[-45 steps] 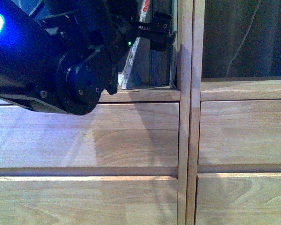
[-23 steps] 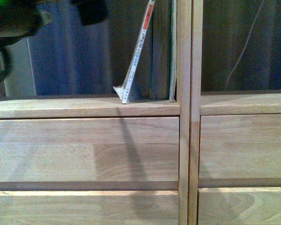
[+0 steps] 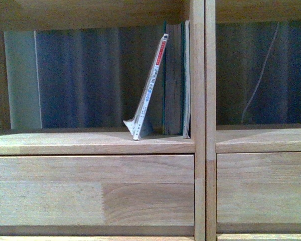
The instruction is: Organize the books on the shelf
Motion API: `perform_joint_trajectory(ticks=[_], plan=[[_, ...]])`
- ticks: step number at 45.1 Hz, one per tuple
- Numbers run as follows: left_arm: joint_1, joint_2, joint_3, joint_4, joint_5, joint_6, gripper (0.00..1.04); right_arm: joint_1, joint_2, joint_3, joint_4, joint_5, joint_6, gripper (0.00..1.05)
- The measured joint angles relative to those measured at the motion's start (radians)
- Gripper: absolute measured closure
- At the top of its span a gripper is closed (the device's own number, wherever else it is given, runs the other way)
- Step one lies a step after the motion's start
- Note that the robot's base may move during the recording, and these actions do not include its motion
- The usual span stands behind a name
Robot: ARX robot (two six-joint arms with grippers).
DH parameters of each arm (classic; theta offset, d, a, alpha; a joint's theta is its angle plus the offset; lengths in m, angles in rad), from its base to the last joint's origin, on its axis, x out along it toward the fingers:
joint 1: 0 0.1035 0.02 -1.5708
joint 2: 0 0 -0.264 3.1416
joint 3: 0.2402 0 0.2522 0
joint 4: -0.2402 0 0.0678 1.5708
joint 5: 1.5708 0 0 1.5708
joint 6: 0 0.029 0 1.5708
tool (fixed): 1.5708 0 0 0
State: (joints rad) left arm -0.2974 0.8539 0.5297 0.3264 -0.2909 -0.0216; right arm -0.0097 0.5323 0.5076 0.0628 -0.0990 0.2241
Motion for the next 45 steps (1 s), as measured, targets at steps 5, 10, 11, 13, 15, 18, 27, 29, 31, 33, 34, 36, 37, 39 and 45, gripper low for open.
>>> perform_joint_trajectory(ticks=[5,10,11,13,15,18,27,29,31,33,34,36,37,39,45], plan=[[0.042,-0.066,-0.093,0.033,0.047,0.006,0.74,0.003,-0.05,-0.086,0.003,0.096,-0.135,0.47],[0.097,-0.136,-0.202,0.058,0.101,0.01,0.99,0.006,-0.106,-0.192,0.037,0.096,-0.192,0.72],[0.104,-0.146,-0.215,0.06,0.108,0.009,1.02,0.007,-0.113,-0.203,0.042,0.096,-0.195,0.75],[0.126,-0.176,-0.251,0.066,0.122,0.011,1.02,0.007,-0.137,-0.236,0.053,0.096,-0.201,0.86],[0.14,-0.2,-0.276,0.068,0.138,0.012,1.02,0.007,-0.156,-0.26,0.061,0.096,-0.204,0.94],[0.153,-0.225,-0.303,0.069,0.158,0.013,1.02,0.007,-0.173,-0.287,0.066,0.096,-0.214,1.02],[0.19,-0.291,-0.364,0.07,0.188,0.013,1.02,0.007,-0.22,-0.344,0.076,0.096,-0.215,1.02],[0.204,-0.305,-0.373,0.066,0.21,0.013,1.02,0.007,-0.229,-0.353,0.076,0.096,-0.215,1.02],[0.242,-0.324,-0.385,0.061,0.268,0.014,1.02,0.007,-0.24,-0.364,0.076,0.096,-0.215,1.02],[0.264,-0.336,-0.394,0.056,0.282,0.014,1.02,0.007,-0.248,-0.372,0.076,0.096,-0.215,1.02],[0.274,-0.344,-0.4,0.054,0.282,0.014,1.02,0.007,-0.253,-0.377,0.076,0.096,-0.215,1.02],[0.288,-0.36,-0.409,0.048,0.28,0.014,1.02,0.007,-0.264,-0.387,0.076,0.099,-0.215,1.02],[0.291,-0.372,-0.415,0.044,0.282,0.014,1.02,0.007,-0.271,-0.394,0.076,0.098,-0.215,1.02],[0.291,-0.391,-0.426,0.035,0.289,0.014,1.02,0.007,-0.283,-0.404,0.076,0.097,-0.216,1.02],[0.292,-0.438,-0.45,0.01,0.291,0.014,1.02,0.007,-0.314,-0.426,0.072,0.098,-0.216,1.02]])
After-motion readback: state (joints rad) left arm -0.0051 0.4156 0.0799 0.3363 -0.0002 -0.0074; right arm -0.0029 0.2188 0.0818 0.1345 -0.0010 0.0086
